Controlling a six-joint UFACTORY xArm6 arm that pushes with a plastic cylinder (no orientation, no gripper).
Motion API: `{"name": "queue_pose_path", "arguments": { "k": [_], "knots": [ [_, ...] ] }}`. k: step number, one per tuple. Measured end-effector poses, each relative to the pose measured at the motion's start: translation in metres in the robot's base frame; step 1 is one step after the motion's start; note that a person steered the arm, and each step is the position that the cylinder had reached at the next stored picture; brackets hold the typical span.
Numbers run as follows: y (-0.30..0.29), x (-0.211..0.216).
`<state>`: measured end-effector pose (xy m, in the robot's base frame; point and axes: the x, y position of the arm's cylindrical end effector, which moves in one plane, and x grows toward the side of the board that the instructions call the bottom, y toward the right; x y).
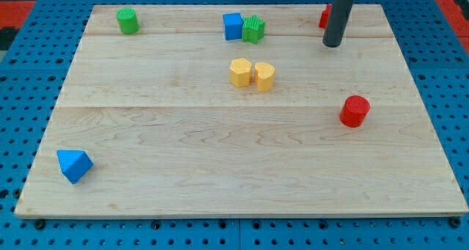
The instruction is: Slide the yellow heart towards center left
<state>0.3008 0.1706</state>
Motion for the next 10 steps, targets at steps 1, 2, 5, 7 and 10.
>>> {"name": "queue_pose_path", "arguments": {
  "k": [1,2,5,7,10],
  "knots": [
    [0.000,0.000],
    [-0.014,0.006],
    [-0.070,0.031],
    [-0.099,0.046],
    [-0.099,0.061]
  ]
}}
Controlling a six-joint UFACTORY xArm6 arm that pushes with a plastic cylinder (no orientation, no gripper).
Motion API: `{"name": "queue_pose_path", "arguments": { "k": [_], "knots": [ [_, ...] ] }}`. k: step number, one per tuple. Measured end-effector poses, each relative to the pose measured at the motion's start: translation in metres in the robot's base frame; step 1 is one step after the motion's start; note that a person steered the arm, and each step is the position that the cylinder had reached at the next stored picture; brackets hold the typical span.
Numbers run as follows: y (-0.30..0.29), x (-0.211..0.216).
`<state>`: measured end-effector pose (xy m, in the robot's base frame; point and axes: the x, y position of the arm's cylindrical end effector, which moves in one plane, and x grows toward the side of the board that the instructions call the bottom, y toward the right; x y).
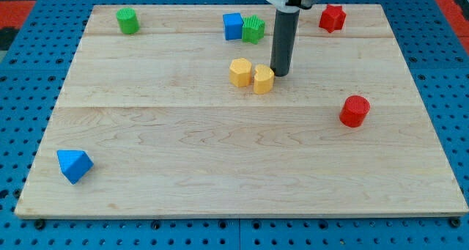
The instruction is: Slide the yellow heart towards center left
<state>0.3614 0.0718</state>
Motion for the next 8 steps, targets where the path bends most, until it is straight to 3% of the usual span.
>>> {"name": "queue_pose_path", "arguments": {
  "k": [1,3,5,8],
  "knots": [
    [-0.001,-0.006],
    [-0.043,0.031],
    [0.008,0.033],
    [0.000,0.062]
  ]
}}
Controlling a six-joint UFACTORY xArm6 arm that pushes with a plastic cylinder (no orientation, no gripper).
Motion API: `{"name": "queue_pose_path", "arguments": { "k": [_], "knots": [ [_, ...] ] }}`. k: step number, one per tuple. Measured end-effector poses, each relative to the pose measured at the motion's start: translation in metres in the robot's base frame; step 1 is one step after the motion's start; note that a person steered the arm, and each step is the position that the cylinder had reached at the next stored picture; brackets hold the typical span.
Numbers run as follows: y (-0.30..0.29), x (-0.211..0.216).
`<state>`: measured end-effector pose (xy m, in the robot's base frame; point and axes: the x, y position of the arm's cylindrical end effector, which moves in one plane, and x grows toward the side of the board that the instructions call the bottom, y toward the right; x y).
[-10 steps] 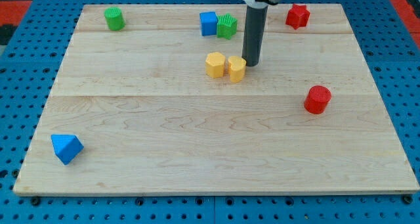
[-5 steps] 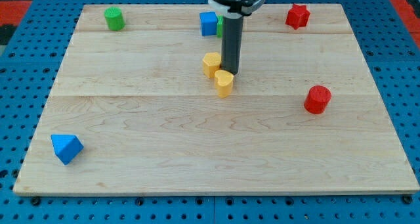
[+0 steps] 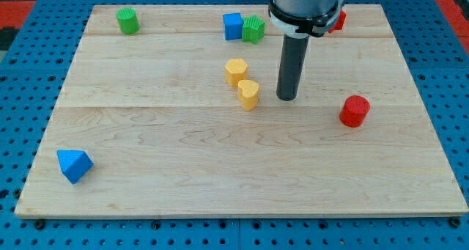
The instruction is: Slide the yellow heart towards center left
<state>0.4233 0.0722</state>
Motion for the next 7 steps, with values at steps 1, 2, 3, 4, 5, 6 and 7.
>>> {"name": "queue_pose_path", "arguments": {
  "k": [1,2,3,4,5,6,7],
  "knots": [
    [-0.052,0.000],
    [-0.103,0.000],
    [-0.151,0.000],
    [-0.203,0.000],
    [-0.216,0.003],
    [-0.201,0.043],
    [-0.205,0.047]
  ]
}}
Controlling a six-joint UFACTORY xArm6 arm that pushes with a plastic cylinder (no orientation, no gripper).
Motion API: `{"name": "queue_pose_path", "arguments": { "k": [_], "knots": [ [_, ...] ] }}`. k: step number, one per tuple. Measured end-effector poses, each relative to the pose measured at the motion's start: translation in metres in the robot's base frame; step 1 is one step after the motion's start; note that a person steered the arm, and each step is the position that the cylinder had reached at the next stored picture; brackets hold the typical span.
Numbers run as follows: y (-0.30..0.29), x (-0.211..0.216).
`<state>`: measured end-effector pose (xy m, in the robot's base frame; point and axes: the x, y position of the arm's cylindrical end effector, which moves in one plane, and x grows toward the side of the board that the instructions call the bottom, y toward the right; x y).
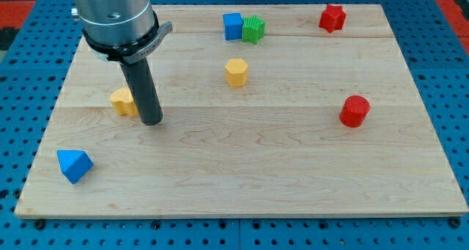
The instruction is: Slide the yellow heart towards center left
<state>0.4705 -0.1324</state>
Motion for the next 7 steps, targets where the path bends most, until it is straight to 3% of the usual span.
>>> {"name": "queue_pose_path", "arguments": {
  "k": [1,4,7],
  "knots": [
    [-0.034,0.000],
    [-0.043,-0.031],
    [0.005,-0.043]
  ]
}}
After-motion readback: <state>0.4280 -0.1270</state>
